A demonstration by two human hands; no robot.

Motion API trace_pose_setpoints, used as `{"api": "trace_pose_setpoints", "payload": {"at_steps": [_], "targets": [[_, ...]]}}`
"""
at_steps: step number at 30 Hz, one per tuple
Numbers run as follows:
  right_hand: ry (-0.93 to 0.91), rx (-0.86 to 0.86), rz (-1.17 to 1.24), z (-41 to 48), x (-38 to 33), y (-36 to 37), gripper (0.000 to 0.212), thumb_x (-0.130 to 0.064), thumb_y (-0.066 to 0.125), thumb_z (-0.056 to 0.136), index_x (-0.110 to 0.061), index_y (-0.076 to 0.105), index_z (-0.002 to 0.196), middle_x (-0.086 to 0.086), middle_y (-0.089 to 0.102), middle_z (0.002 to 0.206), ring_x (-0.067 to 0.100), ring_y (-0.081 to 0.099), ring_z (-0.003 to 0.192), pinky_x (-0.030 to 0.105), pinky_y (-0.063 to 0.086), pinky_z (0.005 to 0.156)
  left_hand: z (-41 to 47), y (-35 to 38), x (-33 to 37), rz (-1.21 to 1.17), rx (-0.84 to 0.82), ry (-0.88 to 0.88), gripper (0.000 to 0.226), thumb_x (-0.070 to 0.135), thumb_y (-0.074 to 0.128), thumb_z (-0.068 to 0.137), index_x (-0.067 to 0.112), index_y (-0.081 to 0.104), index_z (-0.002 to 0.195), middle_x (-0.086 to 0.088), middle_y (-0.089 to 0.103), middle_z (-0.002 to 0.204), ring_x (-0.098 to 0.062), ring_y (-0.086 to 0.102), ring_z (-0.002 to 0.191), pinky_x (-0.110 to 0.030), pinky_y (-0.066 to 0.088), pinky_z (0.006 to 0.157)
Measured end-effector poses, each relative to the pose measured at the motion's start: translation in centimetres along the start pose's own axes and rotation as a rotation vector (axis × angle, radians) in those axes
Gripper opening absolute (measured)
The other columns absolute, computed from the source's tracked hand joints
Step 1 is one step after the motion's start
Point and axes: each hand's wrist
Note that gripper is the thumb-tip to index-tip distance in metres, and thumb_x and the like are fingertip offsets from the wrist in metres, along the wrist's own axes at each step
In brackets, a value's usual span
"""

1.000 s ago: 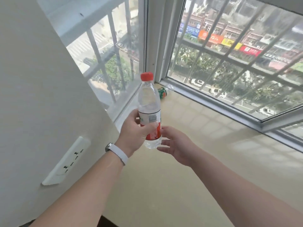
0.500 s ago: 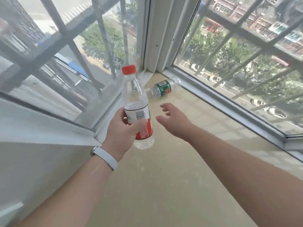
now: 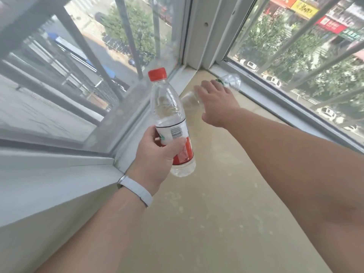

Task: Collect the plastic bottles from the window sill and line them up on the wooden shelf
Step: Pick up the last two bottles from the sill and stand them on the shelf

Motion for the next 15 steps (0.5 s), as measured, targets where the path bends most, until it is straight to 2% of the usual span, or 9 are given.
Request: {"api": "trace_pose_setpoints", "payload": {"at_steps": [3,6,9,12,15], "targets": [[0.019,0.043,-0.079,0.8,0.1,0.7,0.079,-0.006,0.056,0.079,-0.028,0.025,0.149,0.008,0.026,0.155,0.031,0.015,0.146,0.051,0.011,0.12,0.1,-0.2,-0.6,0.015,0.014,-0.015,0.046,0.026,0.078,0.067,0.021,0.067,0.111,0.003,0.075,0.1,-0.016,0.071,0.094,-0.03,0.056,0.076],[0.032,0.089,-0.109,0.9,0.3,1.3,0.073,-0.003,0.05,0.082,-0.032,0.027,0.145,0.014,0.024,0.154,0.035,0.008,0.149,0.059,-0.001,0.118,-0.1,-0.4,-1.1,0.03,0.022,-0.034,0.048,0.03,0.08,0.065,0.021,0.067,0.11,0.001,0.075,0.101,-0.02,0.071,0.096,-0.038,0.058,0.082],[0.03,0.106,-0.101,0.6,0.9,1.9,0.069,-0.005,0.051,0.082,-0.032,0.032,0.142,0.012,0.039,0.139,0.034,0.024,0.141,0.06,0.004,0.117,-0.5,-0.5,-1.2,0.018,0.016,-0.049,0.047,0.025,0.078,0.066,0.018,0.065,0.11,0.0,0.075,0.101,-0.02,0.071,0.094,-0.036,0.058,0.082],[0.027,0.101,-0.048,0.1,1.3,2.1,0.061,-0.015,0.053,0.086,-0.032,0.037,0.143,0.01,0.046,0.131,0.034,0.039,0.127,0.051,0.018,0.115,-0.7,-0.5,-1.3,0.017,0.012,-0.049,0.048,0.026,0.079,0.065,0.018,0.065,0.11,-0.001,0.075,0.102,-0.021,0.071,0.095,-0.035,0.058,0.082],[0.026,0.063,-0.021,-1.2,1.4,2.2,0.059,-0.023,0.055,0.087,-0.031,0.038,0.143,0.01,0.047,0.127,0.034,0.044,0.118,0.045,0.03,0.104,-0.7,-0.5,-1.3,0.027,0.005,-0.049,0.05,0.026,0.079,0.065,0.019,0.065,0.112,-0.001,0.074,0.102,-0.021,0.07,0.096,-0.032,0.058,0.079]]}}
Point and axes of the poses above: each hand's wrist, its own z-axis towards the middle knuckle, its own y-axis out of the palm, x = y × z
